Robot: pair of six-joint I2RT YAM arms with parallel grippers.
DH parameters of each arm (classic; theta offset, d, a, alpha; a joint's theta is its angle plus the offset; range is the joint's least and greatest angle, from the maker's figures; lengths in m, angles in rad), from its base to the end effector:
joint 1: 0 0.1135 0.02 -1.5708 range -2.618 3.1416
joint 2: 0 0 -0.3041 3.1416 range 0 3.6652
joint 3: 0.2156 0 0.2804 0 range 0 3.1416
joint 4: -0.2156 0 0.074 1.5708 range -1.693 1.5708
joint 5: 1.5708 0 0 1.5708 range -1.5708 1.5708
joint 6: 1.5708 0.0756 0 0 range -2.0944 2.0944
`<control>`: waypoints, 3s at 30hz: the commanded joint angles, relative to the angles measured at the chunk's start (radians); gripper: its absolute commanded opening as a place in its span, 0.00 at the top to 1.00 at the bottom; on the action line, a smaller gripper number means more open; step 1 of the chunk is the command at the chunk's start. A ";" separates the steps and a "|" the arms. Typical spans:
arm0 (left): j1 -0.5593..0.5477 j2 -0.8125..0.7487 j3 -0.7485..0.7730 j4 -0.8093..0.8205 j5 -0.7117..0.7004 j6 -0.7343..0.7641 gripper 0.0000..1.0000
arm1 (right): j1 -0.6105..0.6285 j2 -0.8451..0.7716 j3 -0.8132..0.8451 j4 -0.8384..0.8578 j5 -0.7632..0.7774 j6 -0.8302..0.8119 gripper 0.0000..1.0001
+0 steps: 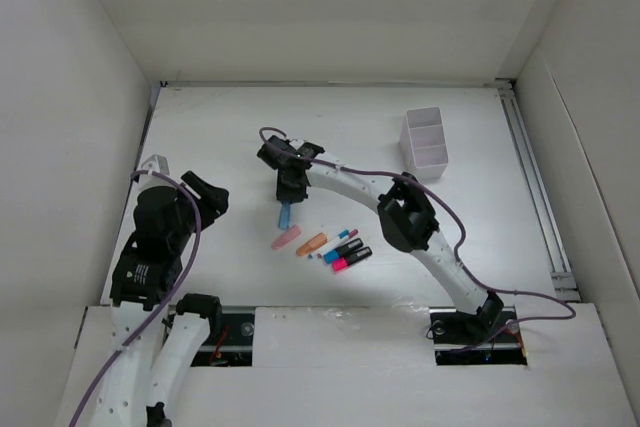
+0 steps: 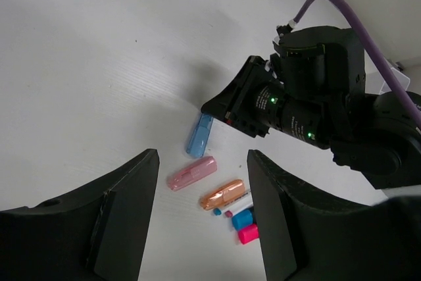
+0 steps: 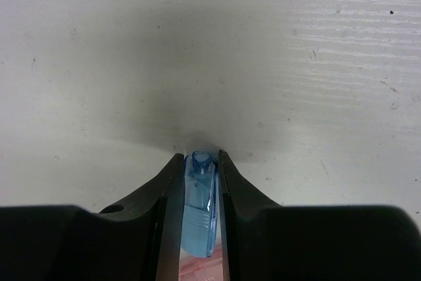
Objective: Sort the stationery into containers
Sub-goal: Pick up the pen from the center of the board, then place the pen in the storage box.
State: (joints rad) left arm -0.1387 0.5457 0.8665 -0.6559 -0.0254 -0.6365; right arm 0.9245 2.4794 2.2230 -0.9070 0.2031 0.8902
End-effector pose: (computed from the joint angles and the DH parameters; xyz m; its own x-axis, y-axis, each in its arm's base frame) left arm 0.1412 -0.0178 0.3654 -0.3300 -0.5539 -0.7644 -0.1015 0.8259 -0.5546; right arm 0.3727 0.4687 0.1531 -0.9182 0.0468 -0.3933 -0.0320 0.9810 0.1914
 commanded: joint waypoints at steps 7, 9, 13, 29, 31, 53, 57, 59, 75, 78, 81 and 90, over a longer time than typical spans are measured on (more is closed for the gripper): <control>-0.016 0.022 -0.004 0.021 -0.004 0.020 0.47 | -0.081 -0.091 -0.112 0.091 -0.174 0.052 0.88; -0.016 0.031 -0.004 0.033 0.010 0.029 0.47 | -0.120 -0.120 -0.124 0.114 -0.185 0.052 0.89; -0.016 0.052 -0.014 0.064 0.047 0.029 0.47 | -0.194 -0.252 -0.238 0.186 -0.194 0.052 0.90; -0.036 0.117 -0.057 0.124 0.119 0.066 0.47 | -0.771 -0.585 -0.435 0.284 -0.105 0.010 0.91; -0.036 0.126 -0.047 0.124 0.108 0.066 0.47 | -0.829 -0.585 -0.407 0.272 -0.047 0.010 0.91; -0.055 0.166 -0.029 0.113 0.087 0.075 0.47 | -0.849 -0.478 -0.303 0.275 0.151 0.050 0.90; -0.055 0.175 -0.020 0.104 0.078 0.075 0.47 | -0.807 -0.478 -0.327 0.296 0.174 0.084 0.90; -0.064 0.175 -0.009 0.095 0.067 0.075 0.47 | -0.784 -0.478 -0.336 0.296 0.200 0.099 0.88; -0.064 0.175 0.000 0.085 0.058 0.075 0.47 | -0.753 -0.510 -0.398 0.284 0.297 0.191 0.80; -0.064 0.175 0.000 0.085 0.058 0.075 0.47 | -0.763 -0.510 -0.398 0.284 0.297 0.191 0.80; -0.064 0.175 -0.009 0.085 0.058 0.075 0.47 | -0.773 -0.531 -0.407 0.284 0.306 0.191 0.80; -0.064 0.175 -0.009 0.085 0.058 0.075 0.47 | -0.773 -0.531 -0.416 0.293 0.325 0.211 0.62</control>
State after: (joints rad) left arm -0.1967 0.7246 0.8268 -0.5739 0.0433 -0.5762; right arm 0.1562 2.0029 1.8126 -0.6449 0.4984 1.0851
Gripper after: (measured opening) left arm 0.531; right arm 0.367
